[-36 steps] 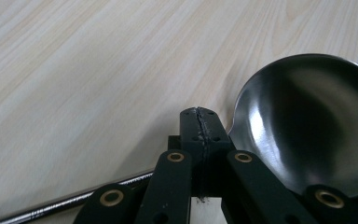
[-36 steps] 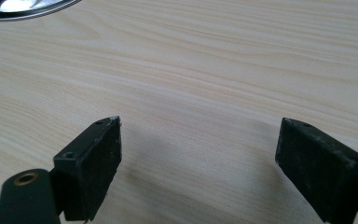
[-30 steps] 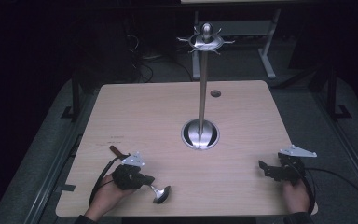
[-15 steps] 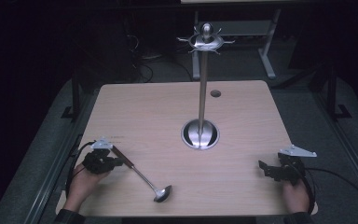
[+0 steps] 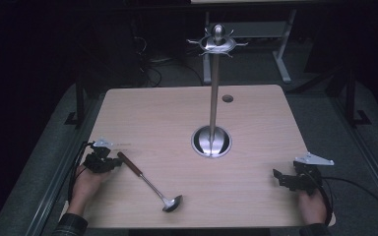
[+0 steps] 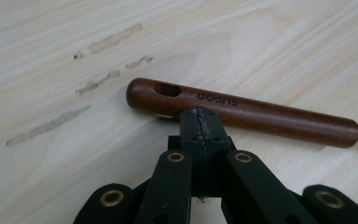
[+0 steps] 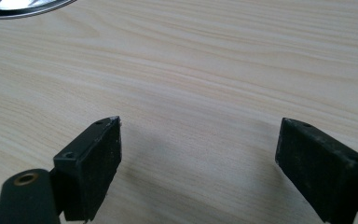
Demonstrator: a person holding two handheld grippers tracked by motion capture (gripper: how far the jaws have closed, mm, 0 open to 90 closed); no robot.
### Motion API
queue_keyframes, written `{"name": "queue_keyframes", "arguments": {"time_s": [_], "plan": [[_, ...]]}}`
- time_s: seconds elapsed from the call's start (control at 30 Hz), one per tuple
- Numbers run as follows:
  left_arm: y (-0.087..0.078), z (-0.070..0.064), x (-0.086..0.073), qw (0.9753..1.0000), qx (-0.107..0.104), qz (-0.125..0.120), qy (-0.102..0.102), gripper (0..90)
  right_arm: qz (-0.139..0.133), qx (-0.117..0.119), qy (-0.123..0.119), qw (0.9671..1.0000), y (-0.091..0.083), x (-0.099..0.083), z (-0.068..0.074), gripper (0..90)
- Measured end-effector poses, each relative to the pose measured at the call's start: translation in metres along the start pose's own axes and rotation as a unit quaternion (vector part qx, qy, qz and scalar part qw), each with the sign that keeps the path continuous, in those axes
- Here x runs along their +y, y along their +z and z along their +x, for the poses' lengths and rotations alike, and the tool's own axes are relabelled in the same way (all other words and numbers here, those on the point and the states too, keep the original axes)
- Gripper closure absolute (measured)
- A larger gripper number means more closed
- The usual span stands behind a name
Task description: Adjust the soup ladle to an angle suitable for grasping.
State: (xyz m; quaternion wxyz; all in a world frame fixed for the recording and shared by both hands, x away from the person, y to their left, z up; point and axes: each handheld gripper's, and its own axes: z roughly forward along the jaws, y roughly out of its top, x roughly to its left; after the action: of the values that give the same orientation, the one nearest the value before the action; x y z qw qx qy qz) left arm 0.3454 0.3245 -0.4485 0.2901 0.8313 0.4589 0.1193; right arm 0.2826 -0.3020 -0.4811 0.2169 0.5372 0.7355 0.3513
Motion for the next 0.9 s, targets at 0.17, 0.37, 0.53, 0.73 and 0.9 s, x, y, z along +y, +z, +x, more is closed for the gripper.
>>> {"name": "queue_keyframes", "arguments": {"time_s": [0.17,0.37,0.53,0.73,0.9], "plan": [[0.006,-0.001,0.008,1.0,-0.001,-0.001,0.003,90.0,0.0,0.0,0.0,1.0,0.0,0.0,0.0,13.6],[0.015,-0.007,0.021,0.9999,-0.004,-0.008,0.006,90.0,0.001,0.0,0.0,1.0,0.0,0.0,0.0,13.6],[0.023,-0.009,0.029,0.9999,-0.01,-0.012,0.005,90.0,0.001,0.001,0.0,1.0,0.0,0.0,0.0,13.6],[0.033,-0.013,0.04,0.9996,-0.02,-0.02,0.008,90.0,0.003,0.0,-0.003,1.0,0.0,0.0,0.001,13.6],[0.042,-0.019,0.053,0.9993,-0.027,-0.021,0.014,90.0,0.003,0.001,-0.001,1.0,0.0,0.0,0.0,13.6]]}}
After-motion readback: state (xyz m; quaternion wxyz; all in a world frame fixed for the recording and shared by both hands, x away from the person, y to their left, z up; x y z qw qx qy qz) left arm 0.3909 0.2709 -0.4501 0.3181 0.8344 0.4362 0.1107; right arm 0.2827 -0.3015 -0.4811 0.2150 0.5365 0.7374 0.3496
